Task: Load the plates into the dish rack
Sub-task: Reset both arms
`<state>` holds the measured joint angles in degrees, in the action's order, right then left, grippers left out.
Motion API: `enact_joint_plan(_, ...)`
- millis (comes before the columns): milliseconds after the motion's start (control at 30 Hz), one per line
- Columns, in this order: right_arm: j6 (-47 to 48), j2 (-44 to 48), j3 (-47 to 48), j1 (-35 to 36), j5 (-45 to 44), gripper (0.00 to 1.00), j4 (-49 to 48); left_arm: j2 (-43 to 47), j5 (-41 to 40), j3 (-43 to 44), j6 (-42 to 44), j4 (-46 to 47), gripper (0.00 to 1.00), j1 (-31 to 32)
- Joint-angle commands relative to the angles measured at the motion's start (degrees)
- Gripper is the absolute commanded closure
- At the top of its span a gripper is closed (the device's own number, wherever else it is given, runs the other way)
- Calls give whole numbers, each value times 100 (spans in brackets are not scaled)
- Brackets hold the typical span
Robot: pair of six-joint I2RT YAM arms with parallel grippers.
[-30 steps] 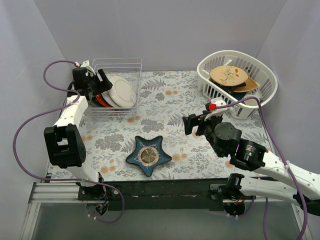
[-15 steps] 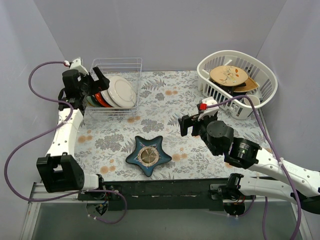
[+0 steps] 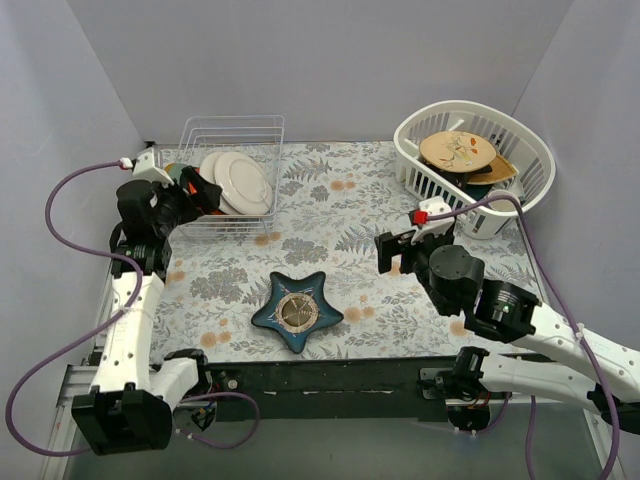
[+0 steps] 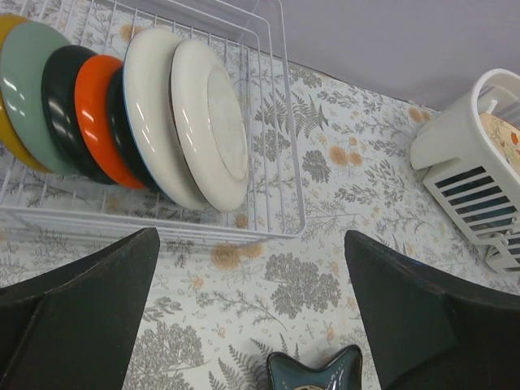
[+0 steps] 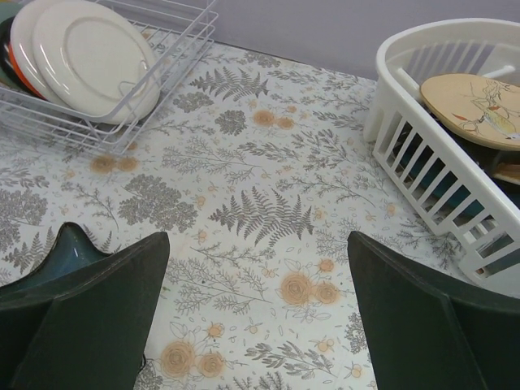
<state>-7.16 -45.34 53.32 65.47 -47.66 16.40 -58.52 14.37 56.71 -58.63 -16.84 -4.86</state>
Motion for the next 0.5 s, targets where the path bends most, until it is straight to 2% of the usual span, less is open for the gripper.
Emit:
enact_joint_plan(0, -163, 473, -102, -26, -112, 1, 267, 736, -66, -414, -96, -249, 2, 20)
enact_joint_plan(133, -190, 904, -454, -26, -120, 1, 153, 1018, -215, -722, -131, -434, 2, 56)
enact_joint_plan(467, -339, 869, -595, -26, -262, 1, 469, 1501, -382, -1100, -166, -548, 2, 56)
